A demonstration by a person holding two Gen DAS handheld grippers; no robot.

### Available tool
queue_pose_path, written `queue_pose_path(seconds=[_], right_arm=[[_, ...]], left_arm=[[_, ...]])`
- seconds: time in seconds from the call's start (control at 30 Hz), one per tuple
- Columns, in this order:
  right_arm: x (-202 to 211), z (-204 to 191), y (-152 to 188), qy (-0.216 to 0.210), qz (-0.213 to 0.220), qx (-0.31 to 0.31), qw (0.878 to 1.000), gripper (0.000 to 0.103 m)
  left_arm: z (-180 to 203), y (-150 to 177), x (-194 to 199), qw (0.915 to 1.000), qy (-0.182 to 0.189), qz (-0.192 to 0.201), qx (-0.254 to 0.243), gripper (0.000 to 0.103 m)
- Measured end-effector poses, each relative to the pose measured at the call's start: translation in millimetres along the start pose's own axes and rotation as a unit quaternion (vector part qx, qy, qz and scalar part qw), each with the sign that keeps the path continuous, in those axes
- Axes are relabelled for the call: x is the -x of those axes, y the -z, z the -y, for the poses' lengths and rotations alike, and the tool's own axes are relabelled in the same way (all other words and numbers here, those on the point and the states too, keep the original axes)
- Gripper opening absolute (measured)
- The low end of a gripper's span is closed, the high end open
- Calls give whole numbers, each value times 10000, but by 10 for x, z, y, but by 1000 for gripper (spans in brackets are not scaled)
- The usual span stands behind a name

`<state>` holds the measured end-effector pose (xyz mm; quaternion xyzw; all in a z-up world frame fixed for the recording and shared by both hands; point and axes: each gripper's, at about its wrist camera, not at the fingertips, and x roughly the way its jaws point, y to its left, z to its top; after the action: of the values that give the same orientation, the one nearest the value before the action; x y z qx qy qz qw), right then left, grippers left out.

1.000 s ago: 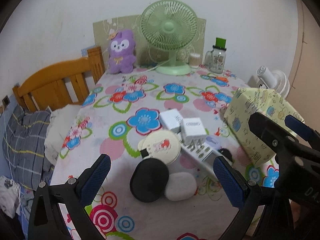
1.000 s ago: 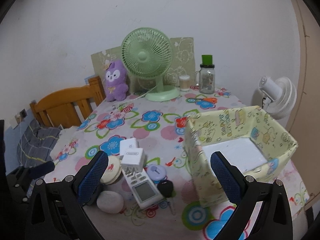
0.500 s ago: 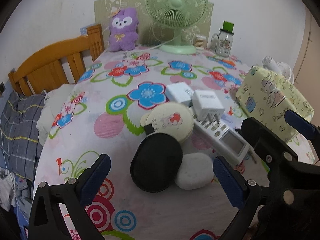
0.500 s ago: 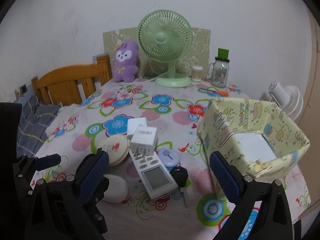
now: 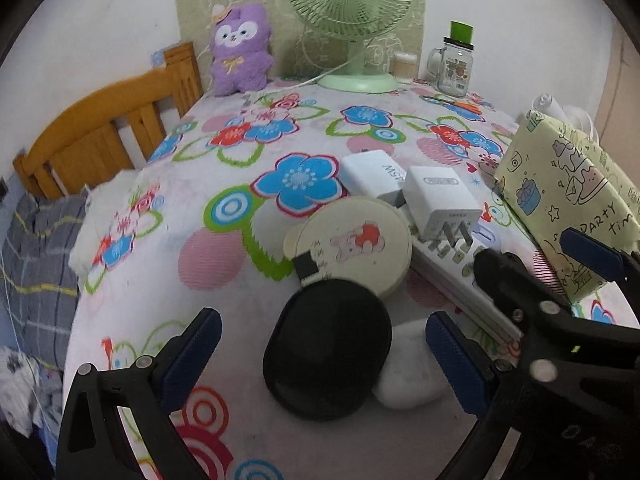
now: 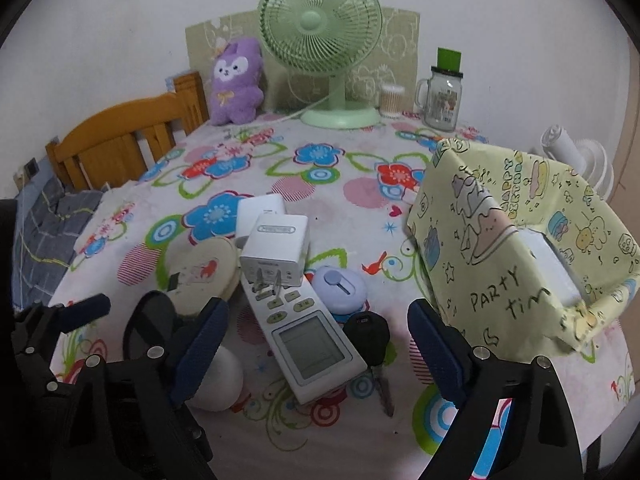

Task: Organize rigid objects
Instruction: 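Move the right tool toward the white MINGYI charger while the left tool approaches the bunny compact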

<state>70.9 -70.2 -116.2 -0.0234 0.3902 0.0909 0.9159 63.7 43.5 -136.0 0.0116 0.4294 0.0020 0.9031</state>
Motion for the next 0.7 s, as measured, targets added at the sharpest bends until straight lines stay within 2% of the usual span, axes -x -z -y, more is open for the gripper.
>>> queue_pose_path(seconds=[0.1,0.33,0.7], right_arm=[[-108,3,-22,-112,-240,7,9996,86],[-260,-6,-66,-176,-451,-70,9988,85],[-392,-125,-265,-89,-299,81,9995,81]], left_arm=[[34,-36,-26,9999,16,22,-154,103],[-28,-91,-103,9993,335,-122,-102,103],[-42,-270,-246,9994,297,-189,-71,103]])
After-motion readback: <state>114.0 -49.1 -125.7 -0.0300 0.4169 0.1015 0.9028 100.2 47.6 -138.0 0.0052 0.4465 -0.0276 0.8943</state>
